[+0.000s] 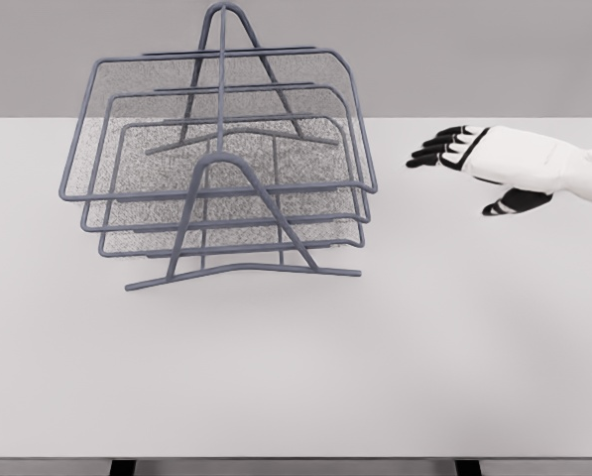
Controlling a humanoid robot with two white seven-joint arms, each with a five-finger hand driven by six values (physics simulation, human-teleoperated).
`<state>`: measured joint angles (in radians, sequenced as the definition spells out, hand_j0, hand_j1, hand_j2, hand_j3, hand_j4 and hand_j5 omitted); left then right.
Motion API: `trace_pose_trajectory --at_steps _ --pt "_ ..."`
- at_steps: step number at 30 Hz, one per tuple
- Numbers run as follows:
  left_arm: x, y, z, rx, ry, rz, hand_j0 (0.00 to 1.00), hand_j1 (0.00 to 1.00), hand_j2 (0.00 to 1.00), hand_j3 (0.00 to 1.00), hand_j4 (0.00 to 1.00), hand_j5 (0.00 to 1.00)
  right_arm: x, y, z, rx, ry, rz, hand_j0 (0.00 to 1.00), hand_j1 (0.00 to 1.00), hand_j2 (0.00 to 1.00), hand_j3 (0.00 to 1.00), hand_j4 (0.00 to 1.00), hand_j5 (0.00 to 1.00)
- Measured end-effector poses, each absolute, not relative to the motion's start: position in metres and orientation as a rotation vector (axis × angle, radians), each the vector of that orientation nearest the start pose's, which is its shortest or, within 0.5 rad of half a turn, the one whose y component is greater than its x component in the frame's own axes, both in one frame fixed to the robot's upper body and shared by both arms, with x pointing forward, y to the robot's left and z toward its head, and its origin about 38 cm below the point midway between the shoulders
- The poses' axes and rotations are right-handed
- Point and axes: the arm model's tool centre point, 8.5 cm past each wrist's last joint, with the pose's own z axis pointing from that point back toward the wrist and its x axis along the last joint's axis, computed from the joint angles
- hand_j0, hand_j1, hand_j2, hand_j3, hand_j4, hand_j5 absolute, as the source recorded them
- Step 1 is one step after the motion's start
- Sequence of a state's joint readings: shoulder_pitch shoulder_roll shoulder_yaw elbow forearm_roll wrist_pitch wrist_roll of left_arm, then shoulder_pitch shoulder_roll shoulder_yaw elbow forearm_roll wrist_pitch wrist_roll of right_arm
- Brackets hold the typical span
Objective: Pull out the upper folder box with right arm
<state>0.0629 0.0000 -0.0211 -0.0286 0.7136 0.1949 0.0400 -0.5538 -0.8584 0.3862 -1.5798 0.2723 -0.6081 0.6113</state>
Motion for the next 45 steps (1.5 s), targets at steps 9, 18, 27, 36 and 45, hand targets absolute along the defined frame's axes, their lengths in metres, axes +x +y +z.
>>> trace_pose_trajectory --at_steps 9,18,27,36,45 --pt "-0.050 0.260 -0.260 0.065 0.204 0.697 1.00 1.00 1.00 1.00 1.00 1.00 0.442 -0.251 0.297 -0.395 -1.746 2.043 1.00 1.00 1.00 1.00 1.00 1.00" --pt "-0.050 0.260 -0.260 0.065 0.204 0.697 1.00 1.00 1.00 1.00 1.00 1.00 0.437 -0.228 0.275 -0.295 -1.766 2.050 1.00 1.00 1.00 1.00 1.00 1.00" --pt "-0.050 0.260 -0.260 0.065 0.204 0.697 1.00 1.00 1.00 1.00 1.00 1.00 0.463 -0.241 0.301 -0.392 -1.772 1.992 1.00 1.00 1.00 1.00 1.00 1.00" --pt "-0.050 0.260 -0.260 0.065 0.204 0.697 1.00 1.00 1.00 1.00 1.00 1.00 0.474 -0.225 0.279 -0.346 -1.711 2.025 1.00 1.00 1.00 1.00 1.00 1.00" --pt "-0.049 0.260 -0.260 0.065 0.203 0.698 1.00 1.00 1.00 1.00 1.00 1.00 0.464 -0.219 0.237 -0.228 -1.654 2.002 1.00 1.00 1.00 1.00 1.00 1.00"
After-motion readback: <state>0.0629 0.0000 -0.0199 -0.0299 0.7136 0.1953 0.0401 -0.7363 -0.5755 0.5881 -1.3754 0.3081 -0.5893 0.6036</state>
